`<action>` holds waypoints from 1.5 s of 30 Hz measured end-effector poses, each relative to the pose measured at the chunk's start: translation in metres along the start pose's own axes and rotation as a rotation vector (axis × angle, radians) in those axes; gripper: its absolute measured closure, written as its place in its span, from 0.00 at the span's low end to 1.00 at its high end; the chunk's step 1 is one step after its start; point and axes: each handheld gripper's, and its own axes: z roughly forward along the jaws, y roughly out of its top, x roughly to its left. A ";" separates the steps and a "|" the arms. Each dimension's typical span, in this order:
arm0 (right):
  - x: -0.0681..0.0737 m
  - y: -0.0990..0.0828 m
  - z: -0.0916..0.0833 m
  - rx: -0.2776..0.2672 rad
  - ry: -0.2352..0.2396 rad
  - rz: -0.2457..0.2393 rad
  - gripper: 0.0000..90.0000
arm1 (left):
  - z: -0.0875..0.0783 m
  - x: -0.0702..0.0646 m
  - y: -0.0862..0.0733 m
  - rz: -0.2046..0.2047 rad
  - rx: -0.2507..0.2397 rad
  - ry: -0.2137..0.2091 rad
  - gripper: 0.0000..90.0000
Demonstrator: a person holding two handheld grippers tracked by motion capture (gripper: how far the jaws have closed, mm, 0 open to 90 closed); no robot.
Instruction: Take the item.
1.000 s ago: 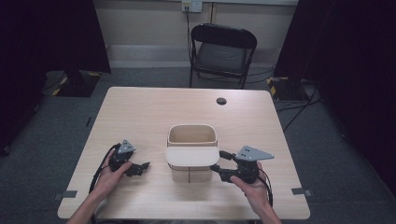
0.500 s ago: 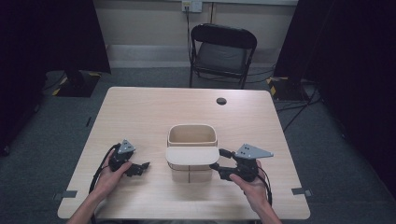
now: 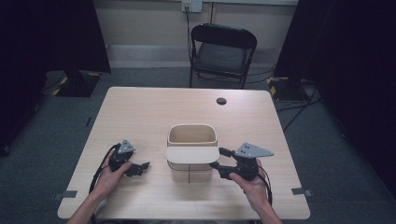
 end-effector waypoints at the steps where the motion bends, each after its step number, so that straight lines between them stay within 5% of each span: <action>1: 0.000 0.000 0.000 0.000 -0.002 0.001 0.42 | 0.000 0.000 0.000 0.001 -0.001 0.000 0.09; 45: -0.003 0.014 0.002 -0.016 -0.012 -0.001 0.44 | 0.000 0.000 0.000 0.004 0.000 0.001 0.09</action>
